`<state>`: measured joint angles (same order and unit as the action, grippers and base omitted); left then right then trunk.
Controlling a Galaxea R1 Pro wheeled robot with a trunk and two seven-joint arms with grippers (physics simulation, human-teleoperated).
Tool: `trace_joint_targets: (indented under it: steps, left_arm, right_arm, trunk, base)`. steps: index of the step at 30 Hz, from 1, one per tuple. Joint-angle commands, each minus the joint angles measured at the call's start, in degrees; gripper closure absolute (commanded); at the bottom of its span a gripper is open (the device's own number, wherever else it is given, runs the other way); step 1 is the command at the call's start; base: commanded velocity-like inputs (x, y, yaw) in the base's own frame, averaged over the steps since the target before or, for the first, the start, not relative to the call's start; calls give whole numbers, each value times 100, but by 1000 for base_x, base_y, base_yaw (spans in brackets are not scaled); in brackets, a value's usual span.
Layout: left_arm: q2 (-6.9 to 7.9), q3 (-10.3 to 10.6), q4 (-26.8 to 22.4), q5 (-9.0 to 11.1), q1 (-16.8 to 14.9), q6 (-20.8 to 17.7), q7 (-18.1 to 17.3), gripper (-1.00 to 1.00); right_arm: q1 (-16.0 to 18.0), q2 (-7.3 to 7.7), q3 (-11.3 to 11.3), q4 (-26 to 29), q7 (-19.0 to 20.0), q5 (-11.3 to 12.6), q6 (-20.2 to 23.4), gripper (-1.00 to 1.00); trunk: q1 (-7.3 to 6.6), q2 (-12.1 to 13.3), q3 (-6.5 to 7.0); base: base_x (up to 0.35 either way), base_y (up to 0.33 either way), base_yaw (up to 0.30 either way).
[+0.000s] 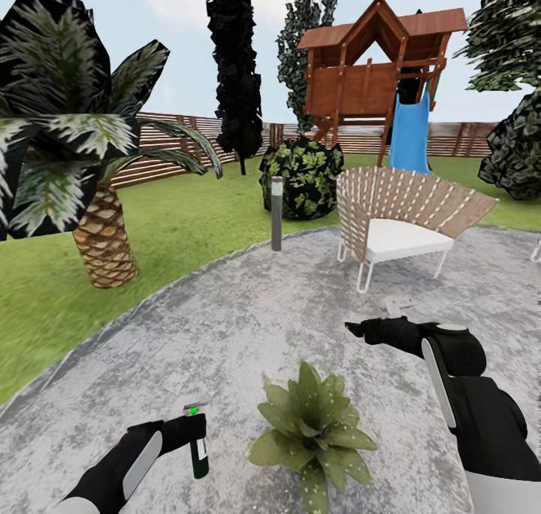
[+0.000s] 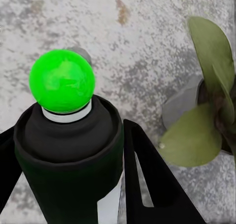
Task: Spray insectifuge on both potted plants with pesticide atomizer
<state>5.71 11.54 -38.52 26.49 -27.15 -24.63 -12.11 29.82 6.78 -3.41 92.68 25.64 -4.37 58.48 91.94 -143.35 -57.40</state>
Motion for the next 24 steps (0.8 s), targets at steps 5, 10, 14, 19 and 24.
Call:
trace_joint_targets:
  steps: [5, 10, 14, 19, 24]
  left_arm:
    - [-14, 22, 6, 31, 2, -23, 39, 100]
    - [-64, 69, 66, 5, 0, -32, 348, 100]
    - [-252, 103, 99, -21, -1, -138, 708, 100]
    - [-392, 118, 92, -33, -6, -167, 1035, 100]
    - [-635, 113, 90, -550, -26, -349, 1197, 100]
  right_arm:
    - [7, -1, -2, 5, 46, -46, 23, -100]
    - [7, -6, -2, 5, 40, -46, 29, -100]
    - [7, -12, -2, 5, 37, -46, 42, -100]
    - [13, -16, -21, 5, 29, -46, 152, -100]
    - [17, 1, -248, 5, 20, -46, 152, -100]
  trunk:
    - [-1, -3, -6]
    - [-1, -3, -6]
    - [-1, -3, -6]
    - [-1, -3, -6]
    - [-1, -3, -6]
  base:
    - [0, 341, -277]
    - [0, 342, -277]
    - [0, 343, -277]
    - [0, 343, -277]
    - [0, 343, -277]
